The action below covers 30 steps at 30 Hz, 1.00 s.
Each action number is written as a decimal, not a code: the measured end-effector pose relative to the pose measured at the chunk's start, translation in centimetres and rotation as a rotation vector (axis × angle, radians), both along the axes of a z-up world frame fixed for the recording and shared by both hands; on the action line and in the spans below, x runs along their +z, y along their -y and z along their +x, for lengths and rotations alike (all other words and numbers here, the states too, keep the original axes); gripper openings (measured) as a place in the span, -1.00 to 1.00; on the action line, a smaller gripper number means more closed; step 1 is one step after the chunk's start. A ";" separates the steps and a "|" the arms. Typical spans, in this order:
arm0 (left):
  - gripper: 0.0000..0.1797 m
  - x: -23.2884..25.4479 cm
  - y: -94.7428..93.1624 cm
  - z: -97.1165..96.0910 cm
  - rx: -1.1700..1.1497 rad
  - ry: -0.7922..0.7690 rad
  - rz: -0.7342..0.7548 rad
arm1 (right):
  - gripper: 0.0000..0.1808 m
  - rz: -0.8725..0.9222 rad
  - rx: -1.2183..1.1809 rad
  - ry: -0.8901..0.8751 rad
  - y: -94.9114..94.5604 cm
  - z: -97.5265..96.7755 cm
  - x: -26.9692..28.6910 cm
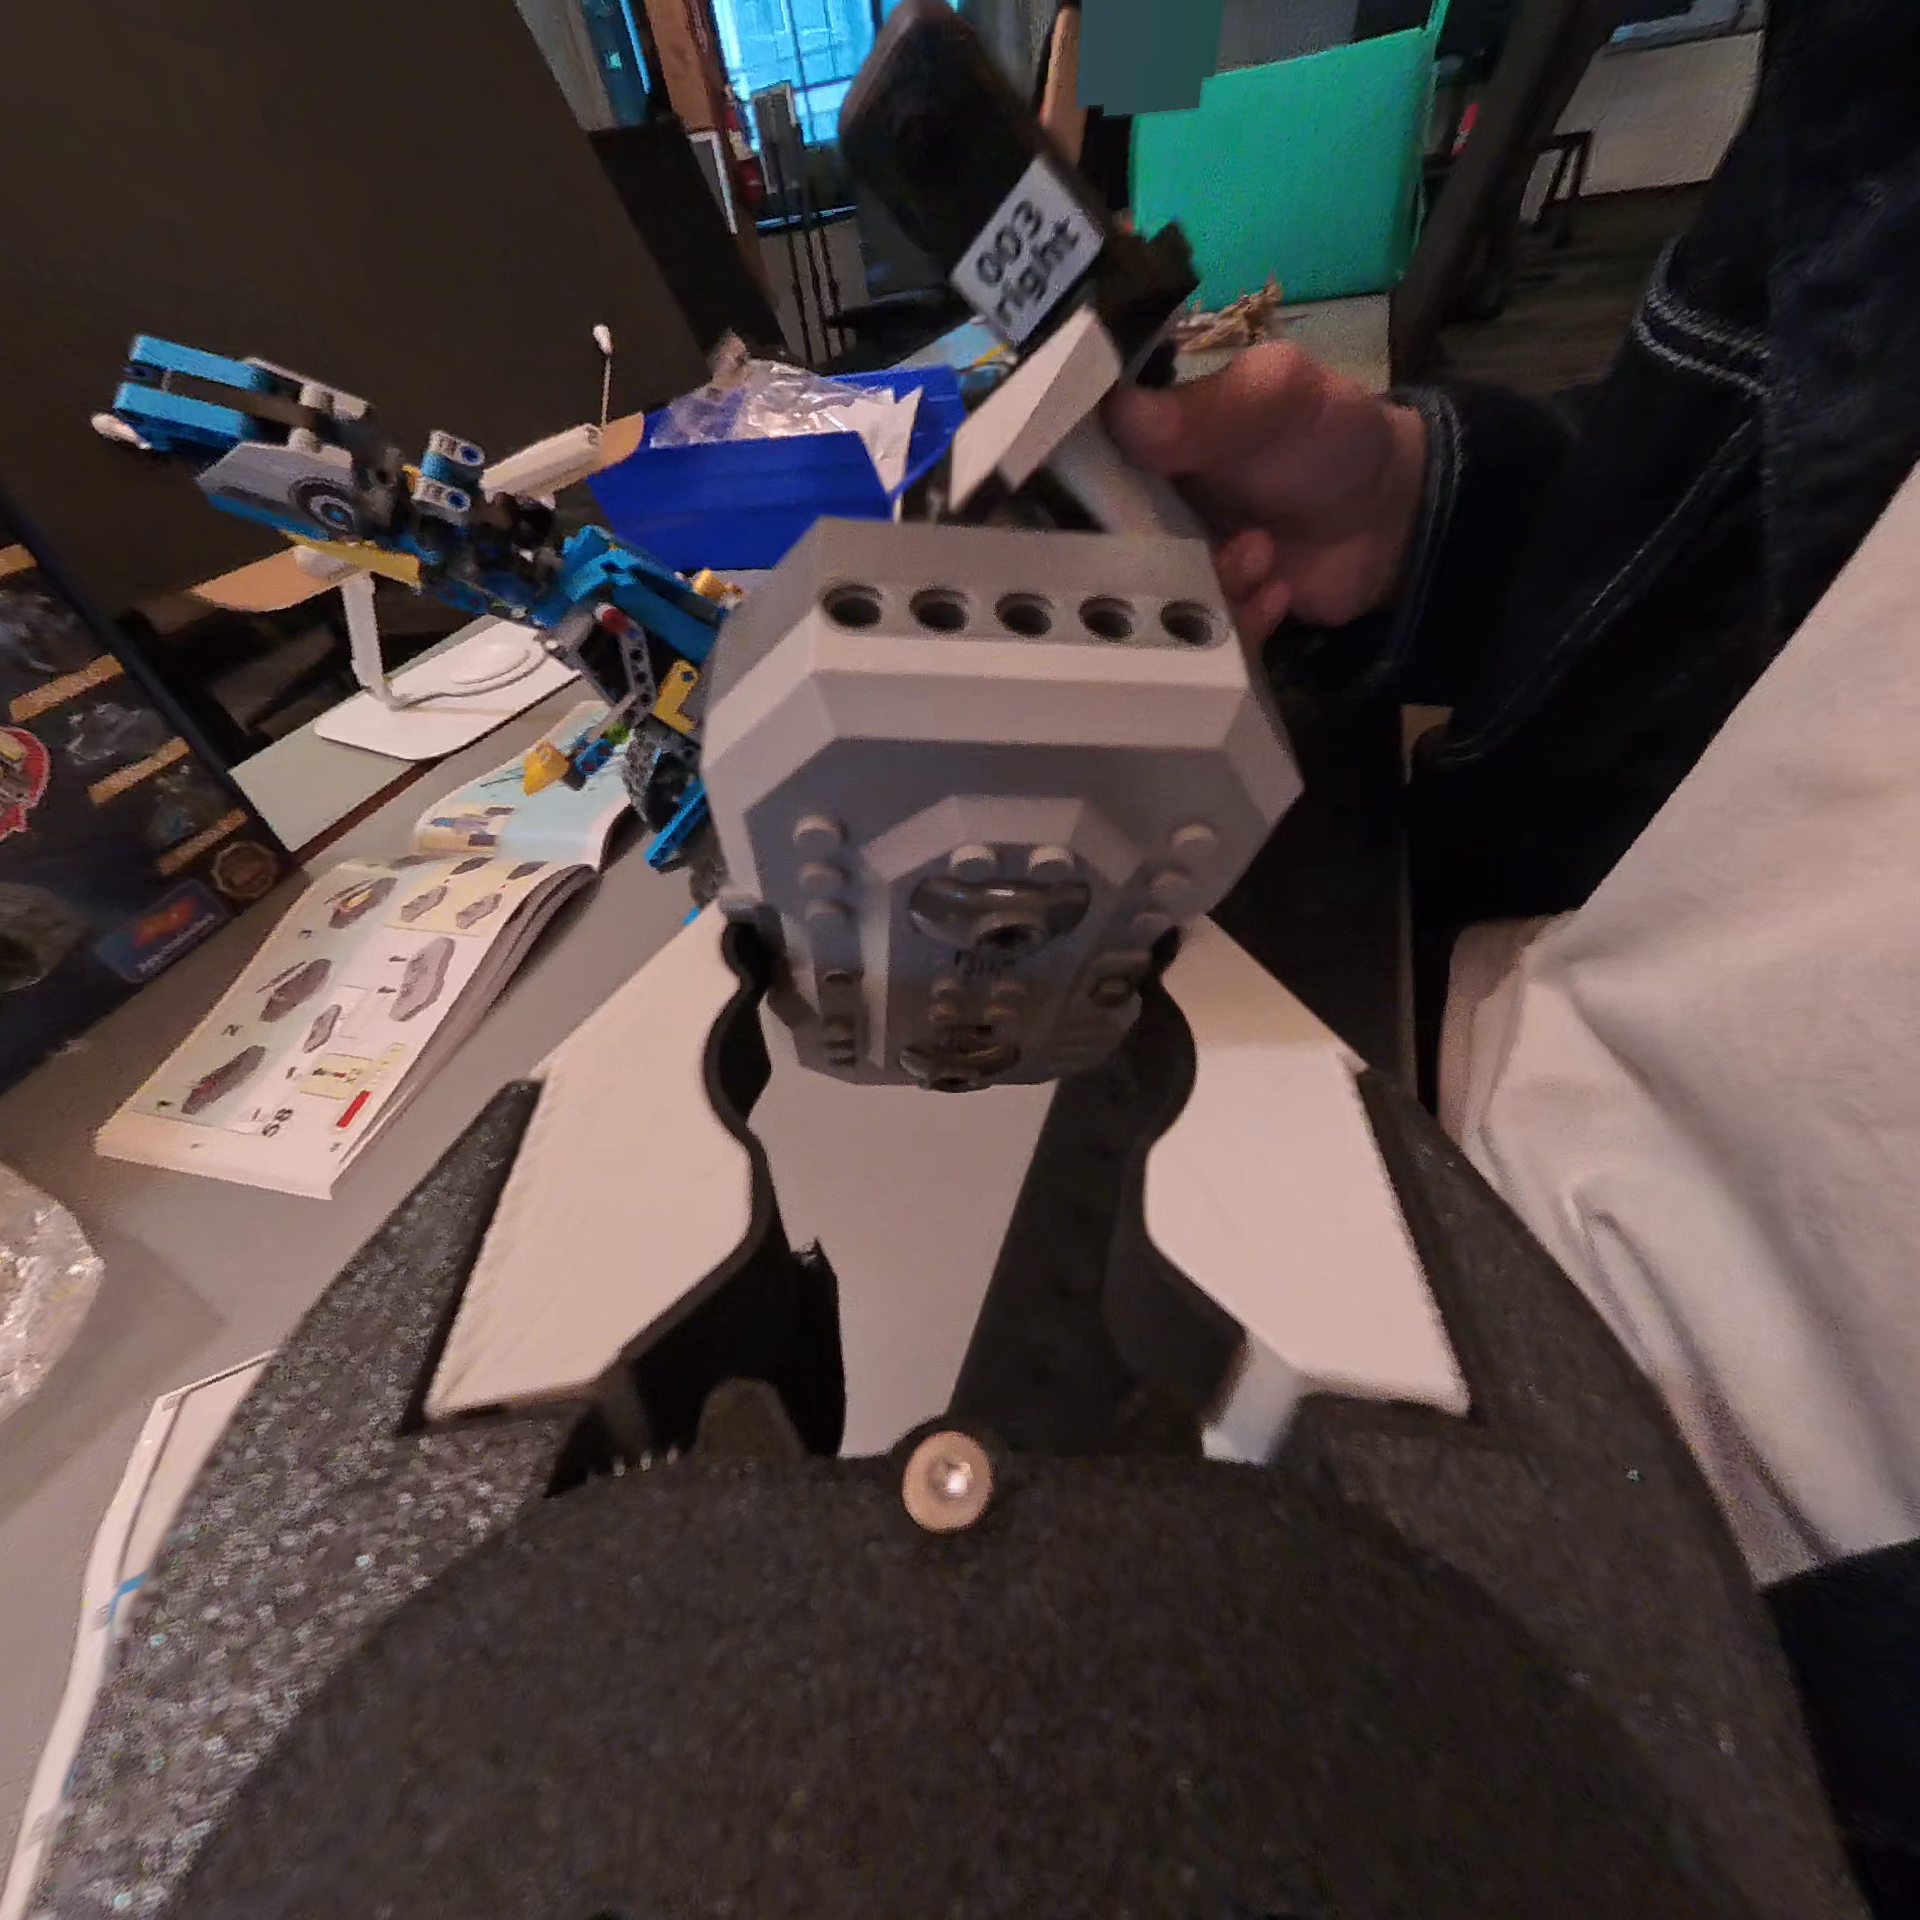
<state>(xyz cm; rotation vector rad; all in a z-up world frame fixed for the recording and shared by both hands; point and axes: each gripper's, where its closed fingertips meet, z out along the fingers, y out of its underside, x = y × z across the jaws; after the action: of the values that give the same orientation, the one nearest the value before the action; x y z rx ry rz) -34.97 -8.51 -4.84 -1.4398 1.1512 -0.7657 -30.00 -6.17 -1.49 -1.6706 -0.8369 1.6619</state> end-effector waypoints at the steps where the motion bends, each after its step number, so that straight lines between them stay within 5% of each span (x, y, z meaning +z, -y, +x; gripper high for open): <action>1: -0.23 0.0 0.1 0.0 0.002 -0.010 0.012 | -0.87 -0.027 0.001 -0.008 0.1 -0.1 -0.3; 22: -0.23 -0.1 1.4 1.0 -0.087 -0.027 -0.047 | -0.87 0.000 0.046 0.007 1.4 -0.5 -0.4; 26: -0.24 -0.3 2.7 1.1 -0.204 0.016 -0.225 | -0.87 0.244 0.090 0.096 2.2 -0.5 -0.3; 30: -0.24 1.6 5.3 1.6 -0.445 0.192 -0.540 | -0.88 0.723 0.186 0.140 4.2 0.0 1.0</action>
<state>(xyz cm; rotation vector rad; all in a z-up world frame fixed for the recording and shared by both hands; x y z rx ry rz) -33.38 -13.78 -3.19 -1.5072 1.1790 -1.5871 -30.00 -10.33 -0.50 -1.2233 -1.4834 1.1421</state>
